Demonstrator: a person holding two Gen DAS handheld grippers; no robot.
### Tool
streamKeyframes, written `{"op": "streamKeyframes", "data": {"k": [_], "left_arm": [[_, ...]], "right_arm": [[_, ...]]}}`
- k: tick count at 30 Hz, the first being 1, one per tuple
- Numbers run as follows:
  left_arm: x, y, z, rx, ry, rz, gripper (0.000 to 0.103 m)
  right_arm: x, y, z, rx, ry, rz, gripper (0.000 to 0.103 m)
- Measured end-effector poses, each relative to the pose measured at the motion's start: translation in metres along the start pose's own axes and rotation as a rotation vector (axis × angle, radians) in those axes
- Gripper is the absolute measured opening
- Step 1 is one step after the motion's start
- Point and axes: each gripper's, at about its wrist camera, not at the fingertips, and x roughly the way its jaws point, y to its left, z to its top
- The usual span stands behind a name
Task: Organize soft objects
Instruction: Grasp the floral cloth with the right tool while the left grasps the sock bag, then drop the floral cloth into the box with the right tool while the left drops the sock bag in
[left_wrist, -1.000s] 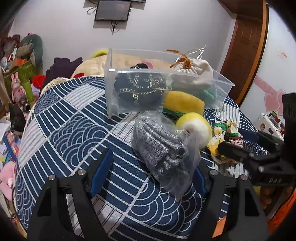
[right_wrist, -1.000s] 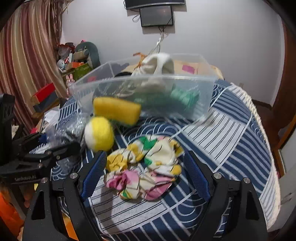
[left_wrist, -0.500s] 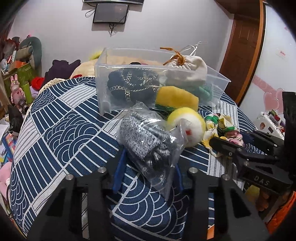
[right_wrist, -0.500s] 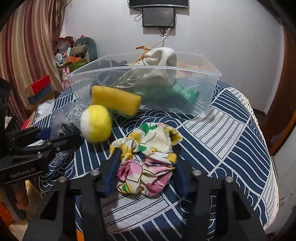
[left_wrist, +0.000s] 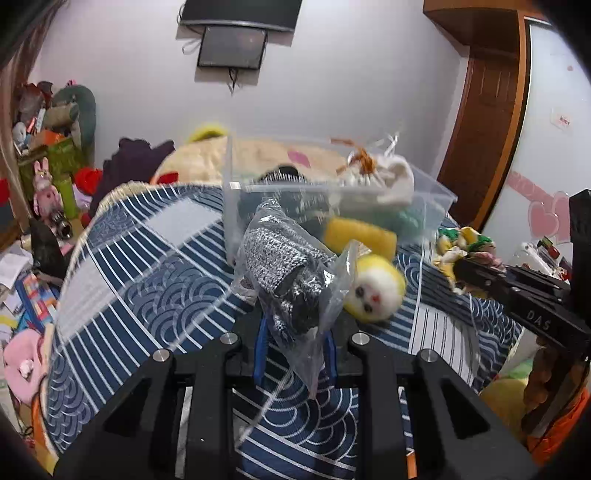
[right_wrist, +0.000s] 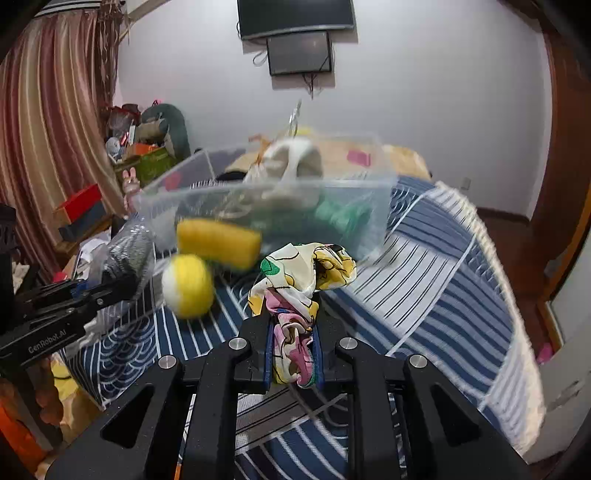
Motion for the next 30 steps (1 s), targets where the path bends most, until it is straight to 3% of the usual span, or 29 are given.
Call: {"op": "streamKeyframes", "data": {"k": [5, 15, 24, 30], "left_arm": [[-0.013, 0.004, 0.022, -0.01, -0.058, -0.016, 0.025], [-0.024, -0.013, 0.067, 0.074, -0.178, 0.0, 0.025], [0.006, -0.014, 0.087, 0.066, -0.175, -0.035, 0.025], [0.035, -0.015, 0.087, 0.063, -0.123, -0.036, 0.025]], "right_arm": [[-0.016, -0.003, 0.015, -0.004, -0.065, -0.028, 0.015], [-0.021, -0.012, 0.05, 0.001, -0.164, -0.07, 0.015], [-0.007, -0.008, 0.078, -0.012, -0.208, -0.058, 0.015], [0.023, -0.006, 0.077, 0.01, -0.162, -0.055, 0.015]]}}
